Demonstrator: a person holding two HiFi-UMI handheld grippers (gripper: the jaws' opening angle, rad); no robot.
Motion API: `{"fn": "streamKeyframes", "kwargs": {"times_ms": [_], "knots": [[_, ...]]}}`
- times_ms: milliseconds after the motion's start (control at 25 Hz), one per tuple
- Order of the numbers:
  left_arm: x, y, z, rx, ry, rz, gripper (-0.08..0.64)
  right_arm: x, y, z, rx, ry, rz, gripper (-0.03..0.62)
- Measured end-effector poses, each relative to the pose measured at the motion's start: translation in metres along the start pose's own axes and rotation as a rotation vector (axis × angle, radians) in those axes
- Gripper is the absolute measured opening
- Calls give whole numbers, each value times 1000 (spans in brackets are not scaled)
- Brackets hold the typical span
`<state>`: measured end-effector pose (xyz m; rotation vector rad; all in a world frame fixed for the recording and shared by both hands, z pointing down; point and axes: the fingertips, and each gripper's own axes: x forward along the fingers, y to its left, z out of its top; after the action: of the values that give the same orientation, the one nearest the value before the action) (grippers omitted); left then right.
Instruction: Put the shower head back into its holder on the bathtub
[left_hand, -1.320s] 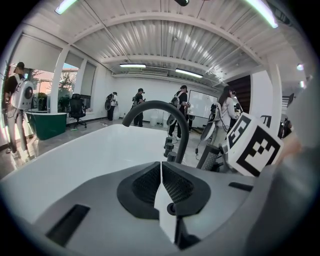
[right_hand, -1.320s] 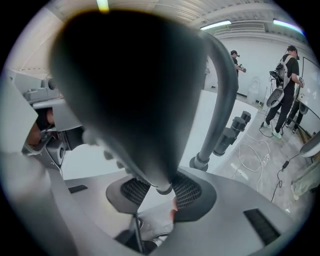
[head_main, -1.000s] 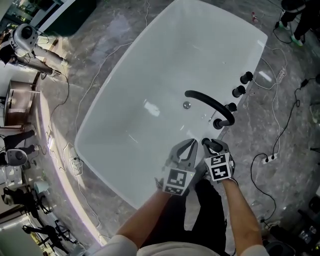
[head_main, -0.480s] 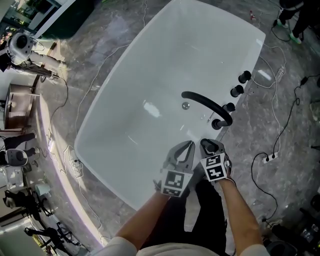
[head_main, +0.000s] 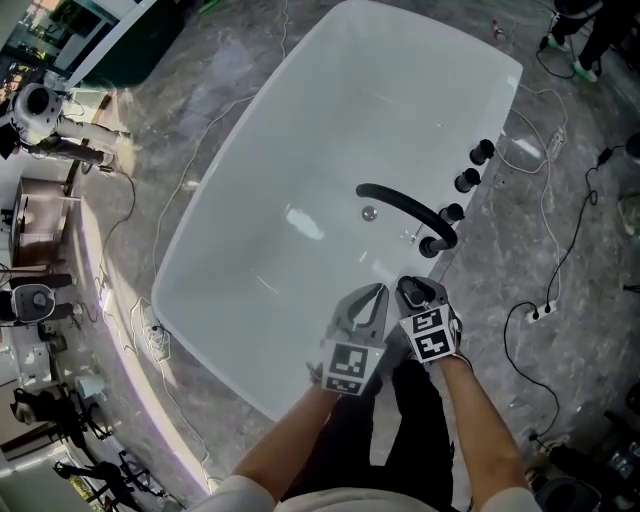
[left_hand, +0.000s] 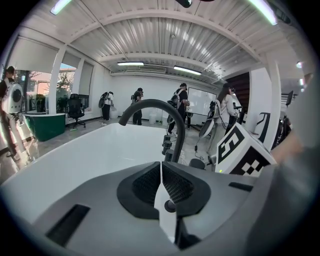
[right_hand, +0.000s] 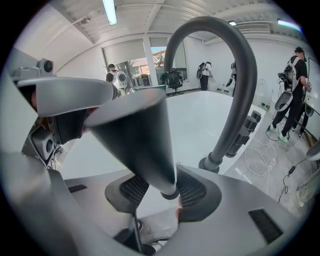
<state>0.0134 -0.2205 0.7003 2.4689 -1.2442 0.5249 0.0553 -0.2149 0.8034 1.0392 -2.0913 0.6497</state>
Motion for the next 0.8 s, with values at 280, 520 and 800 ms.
{"fn": "streamKeyframes", "kwargs": {"times_ms": [280, 520, 800], "knots": [[-5, -11, 3, -3, 7, -14, 15, -26, 1, 6, 45, -51, -14, 150], [-14, -27, 25, 4, 7, -27, 15, -75, 2, 28, 86, -140, -39, 150], [-67, -65, 91, -9, -4, -92, 15, -180, 19, 98, 136, -341, -67, 146]]}}
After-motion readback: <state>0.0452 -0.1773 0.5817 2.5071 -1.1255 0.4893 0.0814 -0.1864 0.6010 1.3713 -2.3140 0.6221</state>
